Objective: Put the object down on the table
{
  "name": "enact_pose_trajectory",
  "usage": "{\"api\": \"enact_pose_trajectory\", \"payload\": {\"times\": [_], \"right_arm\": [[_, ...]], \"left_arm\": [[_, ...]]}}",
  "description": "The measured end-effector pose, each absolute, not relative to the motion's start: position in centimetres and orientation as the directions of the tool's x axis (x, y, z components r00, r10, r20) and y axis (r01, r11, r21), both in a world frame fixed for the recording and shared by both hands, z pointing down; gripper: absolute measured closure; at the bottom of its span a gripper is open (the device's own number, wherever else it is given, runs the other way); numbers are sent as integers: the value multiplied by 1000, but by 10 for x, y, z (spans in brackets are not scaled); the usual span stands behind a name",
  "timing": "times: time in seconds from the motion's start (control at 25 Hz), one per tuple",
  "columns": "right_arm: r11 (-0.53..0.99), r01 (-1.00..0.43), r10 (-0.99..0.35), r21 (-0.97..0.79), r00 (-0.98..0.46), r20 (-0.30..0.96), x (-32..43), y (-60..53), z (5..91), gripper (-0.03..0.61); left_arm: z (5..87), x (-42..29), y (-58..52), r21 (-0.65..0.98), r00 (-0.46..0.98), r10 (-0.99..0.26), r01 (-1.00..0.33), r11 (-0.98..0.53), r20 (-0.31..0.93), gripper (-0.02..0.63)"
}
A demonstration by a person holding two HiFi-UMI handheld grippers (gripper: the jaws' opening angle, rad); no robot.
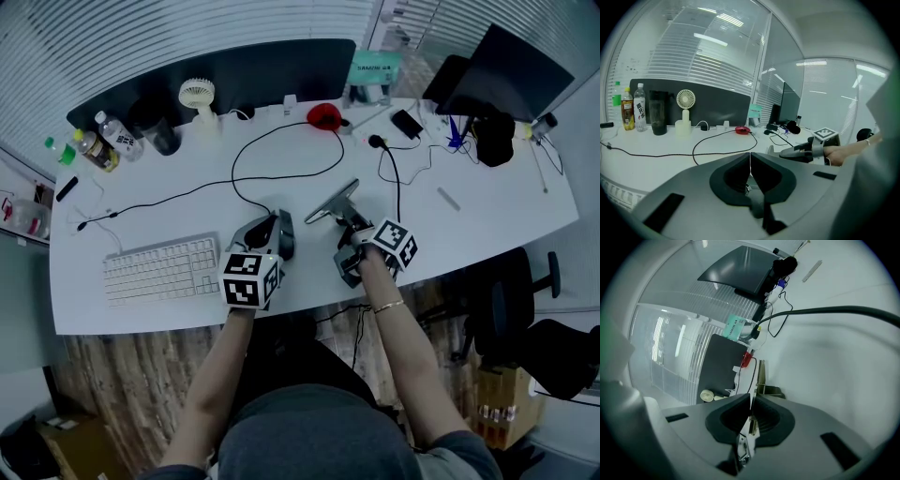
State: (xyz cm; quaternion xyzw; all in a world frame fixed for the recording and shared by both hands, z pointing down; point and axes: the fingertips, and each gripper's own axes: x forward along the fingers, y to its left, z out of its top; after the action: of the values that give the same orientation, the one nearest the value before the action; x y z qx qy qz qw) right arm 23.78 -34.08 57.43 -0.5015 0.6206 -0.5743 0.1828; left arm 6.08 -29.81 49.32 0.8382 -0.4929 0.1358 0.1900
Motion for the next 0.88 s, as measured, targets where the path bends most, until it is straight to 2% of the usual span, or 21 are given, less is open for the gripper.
{"api": "enact_pose_trajectory", "payload": {"times": [0.76,0.88], "right_arm": [[-152,-436,-831,-887,-430,353,238,-346,576,522],[-143,-413,-841,-899,-429,331,238,-347,572,490]], "left_arm": [[497,54,-301,197,475,-775,-879,-433,416,590],[496,54,-302,199,478,-774,-878,-436,415,590]]}}
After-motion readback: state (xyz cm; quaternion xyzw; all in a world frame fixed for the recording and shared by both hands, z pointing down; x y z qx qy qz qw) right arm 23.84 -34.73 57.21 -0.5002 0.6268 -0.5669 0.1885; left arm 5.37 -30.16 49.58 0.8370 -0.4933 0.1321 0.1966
